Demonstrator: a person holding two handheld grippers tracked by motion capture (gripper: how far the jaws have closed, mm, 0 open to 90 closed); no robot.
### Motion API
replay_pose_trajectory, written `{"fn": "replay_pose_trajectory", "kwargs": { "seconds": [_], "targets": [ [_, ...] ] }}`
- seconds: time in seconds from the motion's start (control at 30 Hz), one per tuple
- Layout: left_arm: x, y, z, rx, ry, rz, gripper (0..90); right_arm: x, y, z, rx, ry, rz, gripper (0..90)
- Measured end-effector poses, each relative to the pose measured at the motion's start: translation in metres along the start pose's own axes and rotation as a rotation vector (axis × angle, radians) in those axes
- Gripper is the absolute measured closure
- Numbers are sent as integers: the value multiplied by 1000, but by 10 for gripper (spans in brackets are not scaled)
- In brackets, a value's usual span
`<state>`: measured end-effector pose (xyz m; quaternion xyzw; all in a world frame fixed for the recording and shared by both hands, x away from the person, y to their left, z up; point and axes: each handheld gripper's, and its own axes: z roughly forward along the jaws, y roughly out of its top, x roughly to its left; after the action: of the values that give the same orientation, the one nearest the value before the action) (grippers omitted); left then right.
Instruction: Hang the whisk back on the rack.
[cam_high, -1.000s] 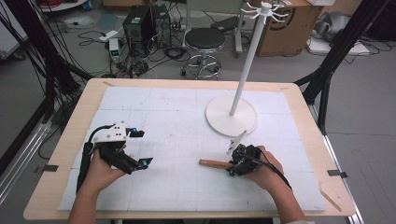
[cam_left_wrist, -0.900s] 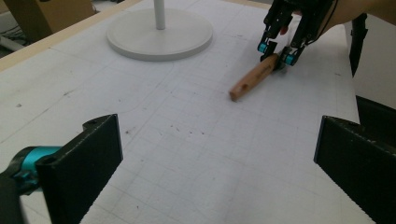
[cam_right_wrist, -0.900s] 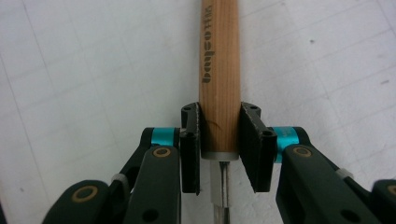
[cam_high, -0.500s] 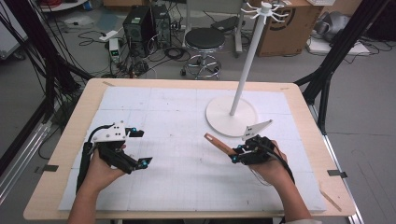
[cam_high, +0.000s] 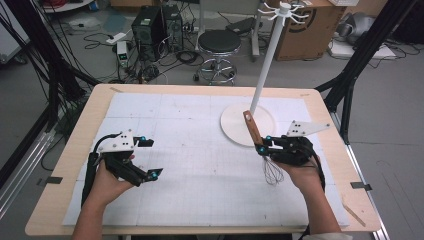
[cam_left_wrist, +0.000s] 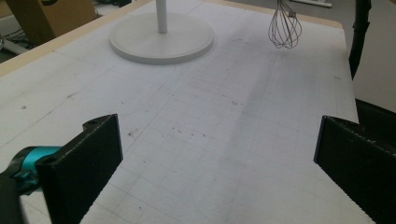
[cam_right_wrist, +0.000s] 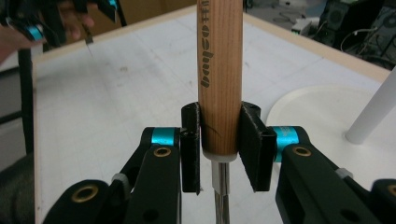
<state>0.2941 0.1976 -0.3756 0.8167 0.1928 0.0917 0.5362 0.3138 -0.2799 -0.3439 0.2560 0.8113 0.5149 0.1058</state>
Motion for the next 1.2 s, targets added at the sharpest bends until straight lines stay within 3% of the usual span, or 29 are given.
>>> {"fn": "replay_pose_trajectory", "kwargs": {
  "seconds": [0.2,0.37,0.8,1.2],
  "targets": [
    [-1,0,0,-4,3,-3,16,-9,9,-12,-87,-5,28,715],
    [-1,0,1,4,2,1,16,-13,30,-26,-145,-40,-1,715],
    [0,0,2,4,1,-2,16,-27,92,-43,-229,-106,-14,715],
    [0,-1,3,8,-3,-1,16,-39,127,-56,-296,-152,14,715]
  ]
}}
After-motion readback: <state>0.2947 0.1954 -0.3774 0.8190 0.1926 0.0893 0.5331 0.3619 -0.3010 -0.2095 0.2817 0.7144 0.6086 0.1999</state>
